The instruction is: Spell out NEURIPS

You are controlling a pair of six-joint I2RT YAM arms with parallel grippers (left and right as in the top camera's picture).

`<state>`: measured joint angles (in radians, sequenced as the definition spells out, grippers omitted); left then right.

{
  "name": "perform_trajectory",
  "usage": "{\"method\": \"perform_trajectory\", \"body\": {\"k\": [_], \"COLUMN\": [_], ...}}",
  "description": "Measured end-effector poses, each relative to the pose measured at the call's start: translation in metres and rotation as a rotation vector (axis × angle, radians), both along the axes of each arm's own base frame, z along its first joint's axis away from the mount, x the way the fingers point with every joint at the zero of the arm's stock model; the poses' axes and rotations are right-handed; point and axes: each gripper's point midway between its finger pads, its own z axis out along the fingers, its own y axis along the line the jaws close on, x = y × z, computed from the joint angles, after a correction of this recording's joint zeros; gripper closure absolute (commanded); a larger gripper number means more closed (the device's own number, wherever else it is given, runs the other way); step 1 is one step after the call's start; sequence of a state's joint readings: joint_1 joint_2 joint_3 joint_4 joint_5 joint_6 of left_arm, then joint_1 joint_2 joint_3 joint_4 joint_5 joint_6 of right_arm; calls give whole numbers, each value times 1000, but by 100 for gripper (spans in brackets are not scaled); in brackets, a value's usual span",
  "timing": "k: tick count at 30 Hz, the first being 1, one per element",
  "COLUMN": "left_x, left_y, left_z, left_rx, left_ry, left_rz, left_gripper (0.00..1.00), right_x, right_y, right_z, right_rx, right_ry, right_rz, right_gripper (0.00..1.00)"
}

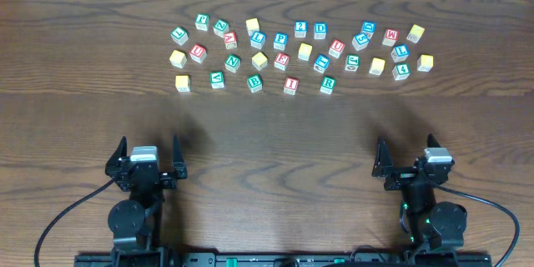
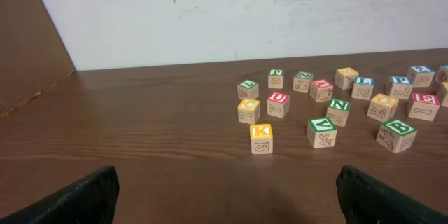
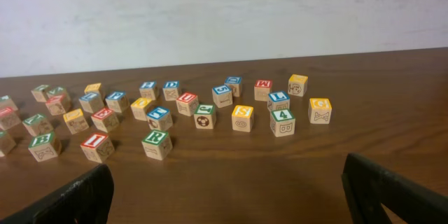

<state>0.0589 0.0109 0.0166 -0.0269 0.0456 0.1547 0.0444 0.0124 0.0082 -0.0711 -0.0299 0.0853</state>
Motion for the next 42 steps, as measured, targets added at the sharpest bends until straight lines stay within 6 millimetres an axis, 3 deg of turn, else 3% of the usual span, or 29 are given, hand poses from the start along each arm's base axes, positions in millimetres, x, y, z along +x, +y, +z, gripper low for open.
{"method": "perform_trajectory", "body": {"k": [42], "left_x": [0], "left_y": [1], "left_z": [1], "left_rx": [16], "left_ry": [-4], "left_rz": [2], "left_gripper": [2], "right_x": [0], "right_y": [0], "right_z": [0], "right_rx": [0], "right_ry": [0], "right_rz": [0], "right_gripper": [1]}}
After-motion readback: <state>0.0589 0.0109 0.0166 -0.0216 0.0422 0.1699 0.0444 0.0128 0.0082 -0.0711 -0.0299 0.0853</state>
